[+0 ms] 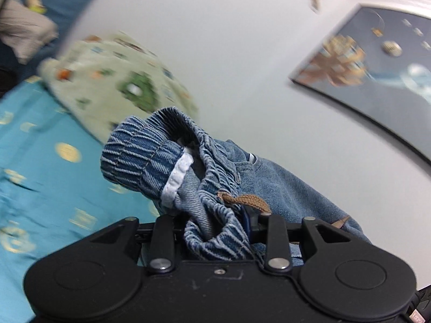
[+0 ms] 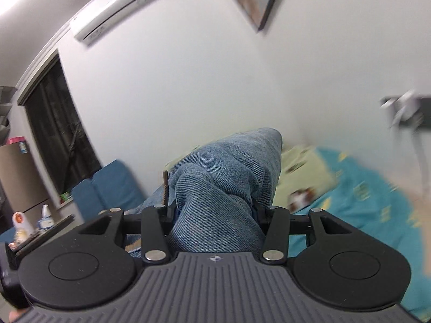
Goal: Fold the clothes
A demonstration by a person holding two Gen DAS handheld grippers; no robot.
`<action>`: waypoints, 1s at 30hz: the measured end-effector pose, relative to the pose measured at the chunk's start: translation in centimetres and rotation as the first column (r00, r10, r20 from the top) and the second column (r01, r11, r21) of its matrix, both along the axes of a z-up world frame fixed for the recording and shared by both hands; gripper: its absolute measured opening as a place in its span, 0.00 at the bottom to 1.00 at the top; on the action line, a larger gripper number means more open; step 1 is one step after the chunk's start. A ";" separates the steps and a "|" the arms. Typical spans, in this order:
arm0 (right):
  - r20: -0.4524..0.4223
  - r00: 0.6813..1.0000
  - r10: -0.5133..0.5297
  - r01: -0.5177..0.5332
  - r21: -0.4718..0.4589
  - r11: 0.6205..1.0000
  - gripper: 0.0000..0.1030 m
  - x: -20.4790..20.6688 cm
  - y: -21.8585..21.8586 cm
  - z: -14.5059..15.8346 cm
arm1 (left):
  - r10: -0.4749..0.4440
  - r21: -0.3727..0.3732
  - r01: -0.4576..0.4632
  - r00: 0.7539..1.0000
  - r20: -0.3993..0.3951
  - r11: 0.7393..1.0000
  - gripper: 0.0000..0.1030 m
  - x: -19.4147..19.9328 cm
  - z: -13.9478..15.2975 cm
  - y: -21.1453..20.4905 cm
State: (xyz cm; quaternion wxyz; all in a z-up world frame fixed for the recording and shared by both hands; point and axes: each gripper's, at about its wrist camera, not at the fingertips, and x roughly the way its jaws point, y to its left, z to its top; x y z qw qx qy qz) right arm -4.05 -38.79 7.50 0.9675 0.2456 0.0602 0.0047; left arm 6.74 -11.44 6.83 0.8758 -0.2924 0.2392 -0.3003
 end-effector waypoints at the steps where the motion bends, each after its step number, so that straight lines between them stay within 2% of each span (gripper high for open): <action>1: 0.001 1.000 -0.019 0.019 -0.002 1.000 0.47 -1.1 -1.6 -0.1 | -0.035 0.003 0.035 0.999 0.008 0.999 0.28 -0.1 -0.1 -2.0; 7: -0.024 0.987 -0.159 0.159 -0.006 0.987 0.47 -7.2 -10.3 -1.1 | -0.226 0.026 0.226 0.974 0.016 0.974 0.28 -0.6 -2.7 -13.8; 11: -0.071 0.969 -0.237 0.236 -0.028 0.971 0.47 -9.0 -14.7 -3.5 | -0.332 0.087 0.329 0.943 0.018 0.940 0.28 -0.3 -5.6 -20.5; 14: -0.110 0.955 -0.275 0.272 -0.040 0.961 0.47 -9.7 -17.5 -5.8 | -0.393 0.137 0.388 0.920 0.010 0.912 0.28 0.2 -8.4 -24.0; 22: -0.234 0.935 -0.266 0.260 -0.057 0.964 0.47 -8.0 -20.8 -15.5 | -0.466 0.282 0.460 0.883 -0.048 0.842 0.29 2.8 -17.2 -29.7; 24: -0.309 0.915 -0.260 0.257 -0.050 0.965 0.47 -6.9 -21.2 -18.1 | -0.473 0.324 0.468 0.878 -0.068 0.822 0.29 2.9 -19.2 -30.7; 28: -0.449 0.861 -0.237 0.244 -0.043 0.969 0.47 -5.4 -22.2 -22.6 | -0.504 0.358 0.479 0.863 -0.026 0.802 0.32 2.1 -20.2 -31.0; 30: -0.461 0.855 -0.235 0.247 -0.036 0.968 0.48 -4.9 -22.2 -22.6 | -0.512 0.374 0.479 0.859 -0.012 0.794 0.32 1.8 -20.1 -31.0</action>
